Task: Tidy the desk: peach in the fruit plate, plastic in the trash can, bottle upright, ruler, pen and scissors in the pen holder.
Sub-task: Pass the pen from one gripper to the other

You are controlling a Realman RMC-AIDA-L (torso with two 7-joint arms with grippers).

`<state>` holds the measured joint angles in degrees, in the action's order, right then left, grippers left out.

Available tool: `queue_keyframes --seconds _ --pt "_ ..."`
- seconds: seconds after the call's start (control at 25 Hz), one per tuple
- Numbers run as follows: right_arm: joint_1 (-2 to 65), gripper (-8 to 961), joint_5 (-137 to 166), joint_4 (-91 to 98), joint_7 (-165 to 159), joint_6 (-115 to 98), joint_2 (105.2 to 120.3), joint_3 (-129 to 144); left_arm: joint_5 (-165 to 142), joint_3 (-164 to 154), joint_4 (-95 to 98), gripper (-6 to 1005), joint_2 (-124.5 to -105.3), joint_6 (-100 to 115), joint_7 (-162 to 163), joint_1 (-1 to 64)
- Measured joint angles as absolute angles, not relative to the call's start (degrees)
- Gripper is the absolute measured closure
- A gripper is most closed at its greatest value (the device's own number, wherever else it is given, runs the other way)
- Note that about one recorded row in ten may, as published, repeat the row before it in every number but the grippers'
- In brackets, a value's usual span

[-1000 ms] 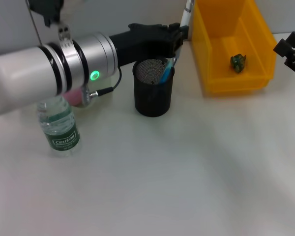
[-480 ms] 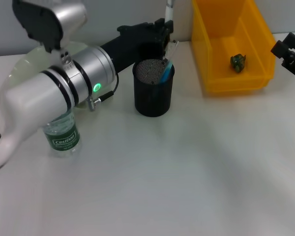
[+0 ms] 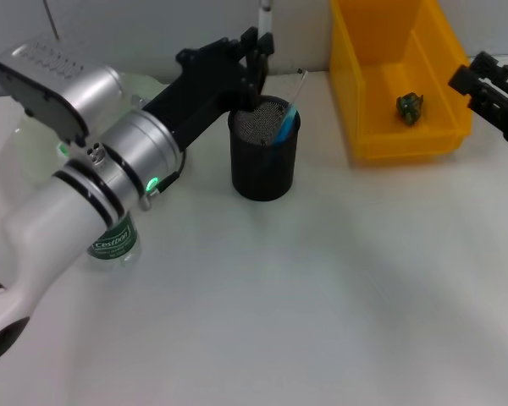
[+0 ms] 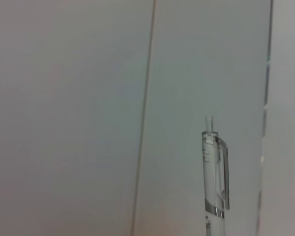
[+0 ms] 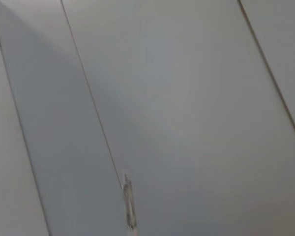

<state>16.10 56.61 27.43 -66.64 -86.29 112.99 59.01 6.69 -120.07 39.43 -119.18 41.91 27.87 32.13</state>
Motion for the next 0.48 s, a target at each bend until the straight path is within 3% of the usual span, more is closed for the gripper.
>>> queue_keyframes --seconds 0.48 --pt "20.9 343 59.4 25.2 -66.7 -84.3 114.04 59.6 8.4 -121.5 34.3 841 -119.18 44.8 27.9 31.7"
